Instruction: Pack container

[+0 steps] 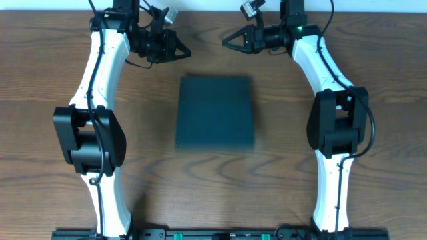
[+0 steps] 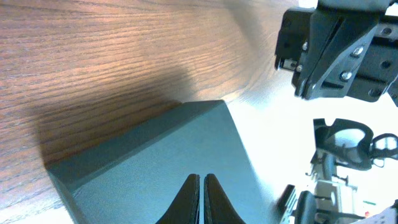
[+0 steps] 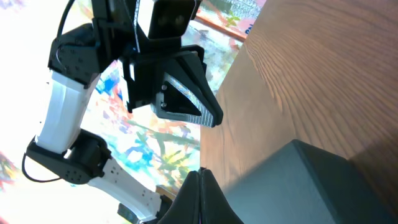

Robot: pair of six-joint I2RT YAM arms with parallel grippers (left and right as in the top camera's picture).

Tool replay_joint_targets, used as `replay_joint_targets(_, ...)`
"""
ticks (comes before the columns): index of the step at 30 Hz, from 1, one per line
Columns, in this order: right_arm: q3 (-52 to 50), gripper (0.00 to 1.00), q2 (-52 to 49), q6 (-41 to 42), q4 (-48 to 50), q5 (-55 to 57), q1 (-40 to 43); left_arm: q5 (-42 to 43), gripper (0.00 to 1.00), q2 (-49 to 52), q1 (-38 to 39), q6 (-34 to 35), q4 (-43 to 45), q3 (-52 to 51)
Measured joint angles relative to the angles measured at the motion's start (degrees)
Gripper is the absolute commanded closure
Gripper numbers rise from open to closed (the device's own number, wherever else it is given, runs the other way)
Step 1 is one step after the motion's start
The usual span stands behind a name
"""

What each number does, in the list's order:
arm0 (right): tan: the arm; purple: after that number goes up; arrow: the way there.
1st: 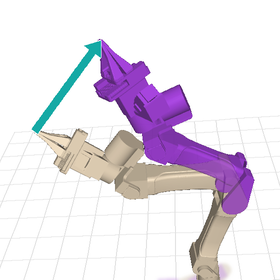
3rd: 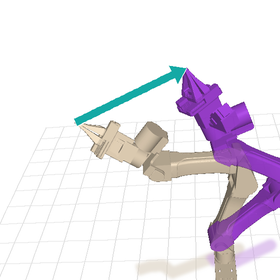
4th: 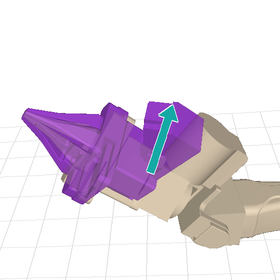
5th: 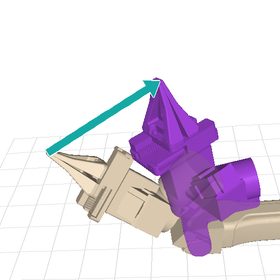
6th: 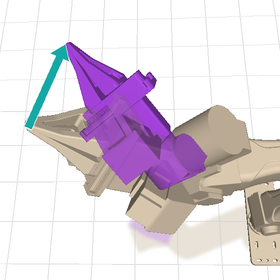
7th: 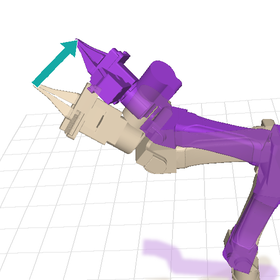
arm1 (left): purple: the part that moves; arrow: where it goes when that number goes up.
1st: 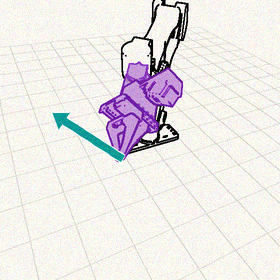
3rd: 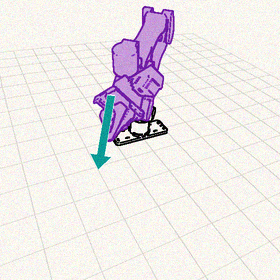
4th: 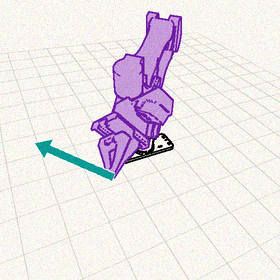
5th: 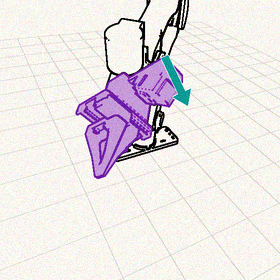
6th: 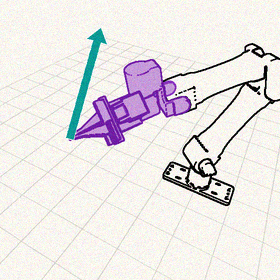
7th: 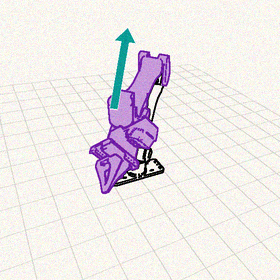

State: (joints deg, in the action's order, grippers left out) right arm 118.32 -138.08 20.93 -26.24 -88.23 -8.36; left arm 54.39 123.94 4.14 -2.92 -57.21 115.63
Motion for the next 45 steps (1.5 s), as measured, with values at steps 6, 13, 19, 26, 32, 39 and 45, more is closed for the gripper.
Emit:
replay_joint_targets(6,-0.07,0.99,0.48,0.63,7.19,3.30,0.57,-1.07,0.94,0.00,0.00,-1.64,-0.42,0.00)
replay_joint_targets(13,-0.04,0.98,0.92,1.11,-1.92,35.91,3.04,-6.34,0.94,-0.07,0.44,-1.88,-1.99,0.00)
replay_joint_targets(19,0.76,0.99,0.92,-1.92,-20.09,62.14,2.99,-13.18,0.94,-0.17,3.08,-2.64,-4.07,0.00)
replay_joint_targets(26,5.86,0.98,7.34,-10.36,-37.86,76.59,2.99,-17.97,0.94,-5.95,7.37,-9.42,-4.48,0.00)
replay_joint_targets(32,8.55,0.98,24.39,-14.95,-46.10,80.50,2.82,-18.82,0.94,-13.77,7.69,-16.20,-9.16,0.02)
replay_joint_targets(39,9.40,0.99,35.01,-18.34,-57.24,80.41,1.66,-15.19,0.94,-14.64,7.76,-25.79,-16.63,-0.20)
replay_joint_targets(45,0.31,0.98,39.34,-20.90,-57.88,79.69,-0.79,-12.35,0.94,-14.67,7.96,-30.14,-17.73,-5.88)
